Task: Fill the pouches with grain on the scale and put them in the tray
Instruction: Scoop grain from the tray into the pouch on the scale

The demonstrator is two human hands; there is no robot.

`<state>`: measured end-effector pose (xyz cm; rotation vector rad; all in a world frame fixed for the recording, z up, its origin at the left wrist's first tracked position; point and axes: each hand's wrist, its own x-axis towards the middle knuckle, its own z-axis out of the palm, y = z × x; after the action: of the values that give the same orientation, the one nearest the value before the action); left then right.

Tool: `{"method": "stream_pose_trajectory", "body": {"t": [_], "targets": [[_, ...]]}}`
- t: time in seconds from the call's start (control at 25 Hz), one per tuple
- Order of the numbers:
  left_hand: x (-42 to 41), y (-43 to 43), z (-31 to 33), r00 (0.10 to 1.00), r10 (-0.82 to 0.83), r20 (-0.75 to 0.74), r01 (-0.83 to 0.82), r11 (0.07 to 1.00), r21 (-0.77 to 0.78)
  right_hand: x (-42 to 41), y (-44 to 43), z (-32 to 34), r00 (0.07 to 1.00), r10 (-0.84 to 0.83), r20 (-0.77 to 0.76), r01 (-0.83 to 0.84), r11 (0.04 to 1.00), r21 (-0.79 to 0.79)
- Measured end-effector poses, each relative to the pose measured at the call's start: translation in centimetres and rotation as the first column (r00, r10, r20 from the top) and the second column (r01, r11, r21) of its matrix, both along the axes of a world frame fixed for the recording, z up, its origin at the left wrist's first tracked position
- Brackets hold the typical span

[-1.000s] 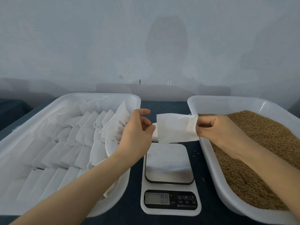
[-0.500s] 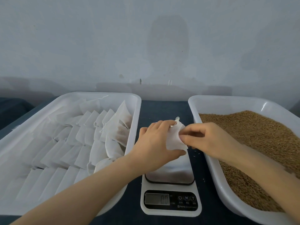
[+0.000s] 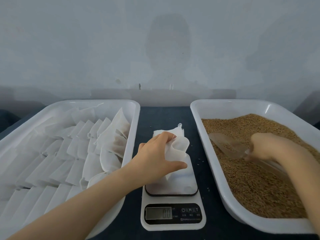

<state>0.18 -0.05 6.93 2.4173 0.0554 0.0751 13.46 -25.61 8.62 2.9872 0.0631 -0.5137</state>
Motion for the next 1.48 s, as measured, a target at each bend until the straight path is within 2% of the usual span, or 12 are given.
{"method": "stream_pose_trajectory", "body": {"t": [0.16,0.36,0.52,0.6,0.72,0.84,1.0,1.12,1.2,1.28,1.36,1.48], "targets": [[-0.1,0.0,0.1,1.0,-0.011,-0.023,0.01,1.0,-0.01,0.0,0.4,0.1,0.999,0.013,0.035,-0.012,1.0,-0.011],[-0.1,0.0,0.1,0.999,-0.018,-0.029,0.017,1.0,-0.021,0.3,1.2,-0.3,0.982,-0.136,0.134,0.089,0.947,0.309],[-0.1,0.0,0.0,0.999,-0.022,-0.039,0.022,1.0,-0.012,0.5,2.4,-1.9,0.927,-0.106,0.361,0.023,0.974,0.226],[-0.1,0.0,0.0,0.999,-0.026,-0.044,0.026,1.0,-0.007,0.7,3.2,-2.9,0.923,-0.034,0.383,-0.038,0.983,0.18],[-0.1,0.0,-0.1,0.998,-0.028,-0.049,0.028,1.0,-0.012,0.9,4.4,-3.8,0.932,0.04,0.361,-0.12,0.972,0.201],[-0.1,0.0,-0.1,0.998,-0.034,-0.051,0.033,0.999,-0.019,1.0,4.8,-3.8,0.946,0.001,0.324,-0.12,0.93,0.347],[0.0,0.0,-0.1,0.998,-0.039,-0.048,0.038,0.999,-0.017,0.9,3.9,-2.7,0.981,-0.1,0.169,-0.012,0.83,0.558],[0.0,0.1,-0.1,0.999,-0.038,-0.037,0.037,0.999,-0.024,0.8,3.1,-1.5,0.976,-0.188,0.11,0.081,0.784,0.616],[0.0,0.1,-0.1,0.999,-0.038,-0.022,0.037,0.999,-0.03,0.8,2.7,-1.0,0.967,-0.248,0.06,0.142,0.719,0.68],[0.1,0.2,-0.1,0.999,-0.037,-0.012,0.036,0.999,-0.04,0.8,2.3,-0.6,0.963,-0.27,-0.01,0.198,0.682,0.704],[0.1,0.3,-0.1,0.999,-0.031,-0.01,0.03,0.996,-0.082,0.6,2.1,-0.2,0.967,-0.248,-0.06,0.22,0.692,0.688],[0.2,0.5,0.0,1.0,-0.022,-0.002,0.021,0.985,-0.169,0.4,1.9,0.3,0.979,-0.201,-0.025,0.164,0.717,0.677]]}}
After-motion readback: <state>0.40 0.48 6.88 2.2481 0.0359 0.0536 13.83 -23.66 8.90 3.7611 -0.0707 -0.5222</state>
